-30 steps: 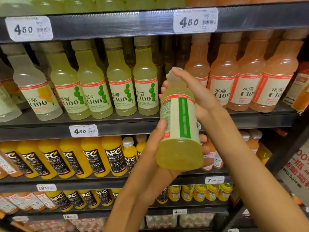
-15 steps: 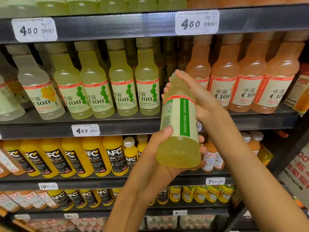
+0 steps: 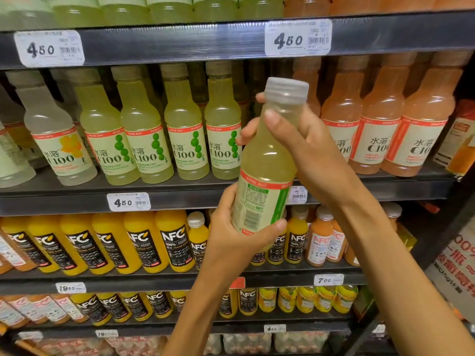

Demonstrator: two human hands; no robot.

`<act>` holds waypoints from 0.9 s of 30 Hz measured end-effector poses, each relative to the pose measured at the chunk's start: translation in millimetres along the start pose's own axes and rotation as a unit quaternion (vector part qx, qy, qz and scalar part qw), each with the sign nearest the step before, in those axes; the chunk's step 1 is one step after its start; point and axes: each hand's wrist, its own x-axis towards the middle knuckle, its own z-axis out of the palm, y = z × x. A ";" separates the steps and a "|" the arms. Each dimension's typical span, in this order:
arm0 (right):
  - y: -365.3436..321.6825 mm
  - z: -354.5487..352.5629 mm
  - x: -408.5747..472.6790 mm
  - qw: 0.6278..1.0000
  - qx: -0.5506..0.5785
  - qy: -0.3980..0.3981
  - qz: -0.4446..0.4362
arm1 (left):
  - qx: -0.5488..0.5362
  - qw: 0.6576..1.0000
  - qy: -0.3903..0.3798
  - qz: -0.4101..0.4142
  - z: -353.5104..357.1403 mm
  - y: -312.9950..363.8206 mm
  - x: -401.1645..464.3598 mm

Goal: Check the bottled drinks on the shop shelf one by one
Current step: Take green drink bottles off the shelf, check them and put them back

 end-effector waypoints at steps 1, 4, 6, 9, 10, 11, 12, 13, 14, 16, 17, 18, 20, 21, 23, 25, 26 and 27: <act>-0.2 0.8 -5.6 1.000 -0.004 -0.017 -0.014 | 0.012 1.000 0.004 0.010 -0.3 -1.7 2.3; -5.7 1.8 -18.0 0.994 -0.015 -0.091 -0.055 | 0.048 0.998 -0.002 0.037 -3.6 -5.5 8.7; -8.6 2.9 -22.7 0.986 -0.049 -0.136 -0.082 | 0.058 0.997 -0.004 0.051 -6.7 -7.3 10.3; -11.4 3.5 -24.9 0.983 -0.047 -0.143 -0.102 | 0.064 0.996 -0.010 0.057 -12.0 -6.8 9.8; -12.3 2.7 -24.1 0.984 -0.039 -0.139 -0.104 | 0.061 0.996 -0.016 0.055 -13.9 -5.1 8.8; -13.1 1.5 -22.2 0.985 -0.032 -0.136 -0.105 | 0.056 0.997 -0.024 0.049 -15.8 -3.3 7.6; -13.9 0.3 -19.1 0.985 -0.024 -0.138 -0.102 | 0.050 0.997 -0.034 0.043 -17.6 -1.8 6.4; -14.5 -0.3 -15.7 0.985 -0.011 -0.146 -0.094 | 0.046 0.997 -0.047 0.036 -18.7 -0.6 5.1; -14.7 0.0 -12.1 0.984 0.010 -0.161 -0.078 | 0.042 0.997 -0.062 0.029 -19.2 0.5 3.6; -13.0 1.6 -6.4 0.978 0.067 -0.194 -0.034 | 0.020 0.996 -0.091 0.016 -16.9 0.0 0.7; -11.2 2.6 -4.0 0.978 0.081 -0.193 -0.016 | 0.003 0.995 -0.098 0.010 -14.0 -1.2 -0.9; -10.3 3.6 -1.8 0.981 0.081 -0.174 -0.003 | -0.016 0.995 -0.097 0.002 -10.8 -2.0 -2.7; -8.6 4.7 0.6 0.993 0.067 -0.100 0.004 | -0.052 0.996 -0.066 -0.006 -4.8 -5.2 -4.8; -7.4 5.1 1.3 0.996 0.061 -0.057 0.009 | -0.060 0.997 -0.046 -0.002 -2.5 -6.8 -4.7; -3.3 6.6 2.5 0.998 0.057 0.024 0.030 | -0.055 0.998 -0.012 0.014 2.4 -6.0 -3.0; -0.1 7.5 4.5 0.993 0.063 0.071 0.065 | -0.044 0.999 0.020 0.015 9.0 -4.5 -0.7; 0.3 6.3 5.3 0.992 0.065 0.076 0.083 | -0.052 0.998 0.032 0.006 11.1 -3.9 -0.1; -0.3 4.2 6.7 0.990 0.071 0.066 0.099 | -0.070 0.997 0.037 -0.008 12.0 -3.2 0.2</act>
